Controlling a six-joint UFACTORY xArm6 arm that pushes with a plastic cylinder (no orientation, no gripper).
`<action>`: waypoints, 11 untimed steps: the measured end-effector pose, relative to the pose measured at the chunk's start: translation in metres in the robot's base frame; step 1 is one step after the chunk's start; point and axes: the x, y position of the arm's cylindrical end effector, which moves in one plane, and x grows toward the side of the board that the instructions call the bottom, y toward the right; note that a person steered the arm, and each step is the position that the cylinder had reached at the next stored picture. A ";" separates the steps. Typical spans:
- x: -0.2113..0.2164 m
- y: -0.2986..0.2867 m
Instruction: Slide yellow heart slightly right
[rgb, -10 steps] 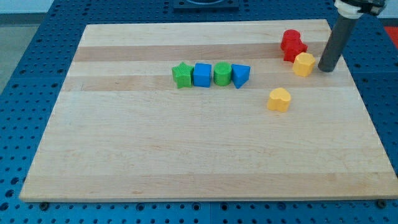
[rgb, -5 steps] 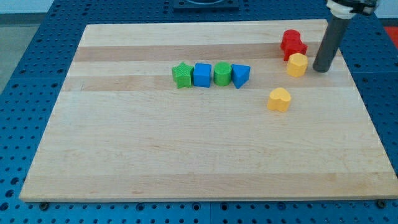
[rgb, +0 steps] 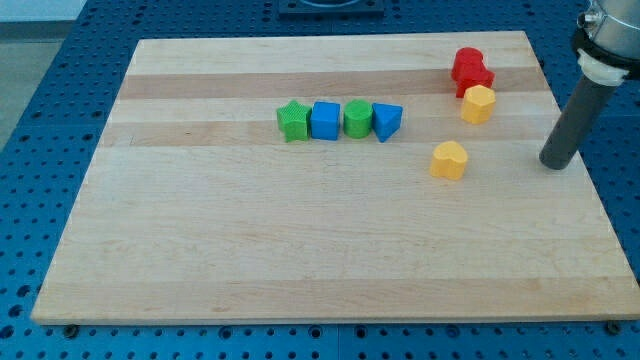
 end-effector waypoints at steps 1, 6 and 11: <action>0.002 -0.007; 0.030 -0.147; -0.023 -0.114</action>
